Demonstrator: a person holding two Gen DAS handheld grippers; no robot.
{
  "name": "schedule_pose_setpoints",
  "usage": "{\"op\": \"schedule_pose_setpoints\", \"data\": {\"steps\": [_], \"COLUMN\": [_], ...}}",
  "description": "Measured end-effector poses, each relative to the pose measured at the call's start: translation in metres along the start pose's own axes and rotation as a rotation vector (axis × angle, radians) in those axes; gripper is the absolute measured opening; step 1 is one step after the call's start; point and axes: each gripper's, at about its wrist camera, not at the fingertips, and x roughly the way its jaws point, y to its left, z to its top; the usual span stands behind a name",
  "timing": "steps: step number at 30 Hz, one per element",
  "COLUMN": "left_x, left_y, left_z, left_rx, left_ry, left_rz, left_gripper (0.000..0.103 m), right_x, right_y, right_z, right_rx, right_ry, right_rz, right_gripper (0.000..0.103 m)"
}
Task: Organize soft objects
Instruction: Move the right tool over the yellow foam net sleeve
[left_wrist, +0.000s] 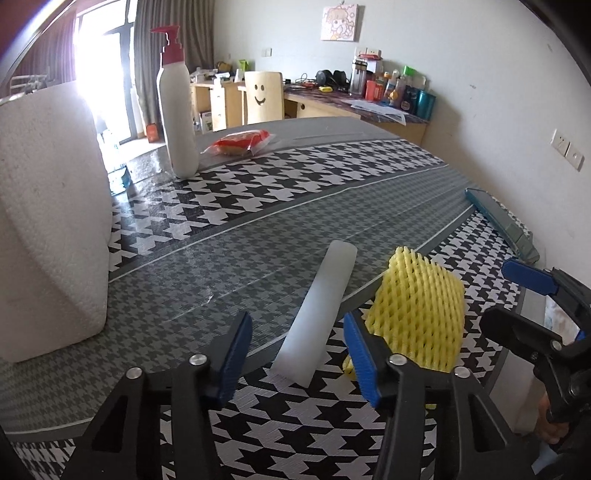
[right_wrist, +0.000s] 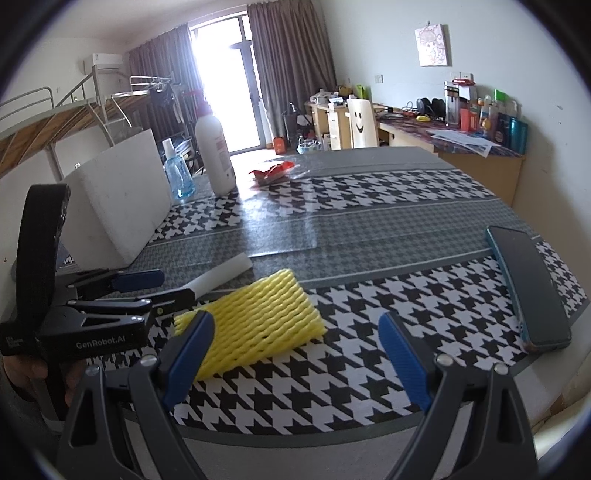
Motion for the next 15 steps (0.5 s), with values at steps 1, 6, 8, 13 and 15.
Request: {"op": "schedule_pose_setpoints", "data": {"steps": [1,6,8,13,15], "left_x": [0.002,0.006,0.006,0.007,0.006], "left_y": [0.0,-0.002,-0.004,-0.009,-0.013], "left_z": [0.0,0.0,0.0,0.0,0.0], "left_rx": [0.0,0.012,0.023,0.048,0.07], "left_ry": [0.011,0.03,0.033,0.035,0.036], "left_rz": [0.008,0.021,0.031,0.044,0.051], "left_gripper": [0.047,0.046,0.046,0.04,0.036], "right_x": [0.0,0.001,0.003,0.01,0.014], "right_y": [0.0,0.007,0.009,0.009,0.009], "right_z": [-0.001,-0.002,-0.001,0.0,0.001], "right_rx": [0.001,-0.01,-0.015,-0.009,-0.006], "right_ry": [0.004,0.016,0.028,0.058,0.077], "right_rz": [0.006,0.002,-0.002,-0.02,-0.027], "right_gripper": [0.093,0.093,0.093,0.093,0.093]}}
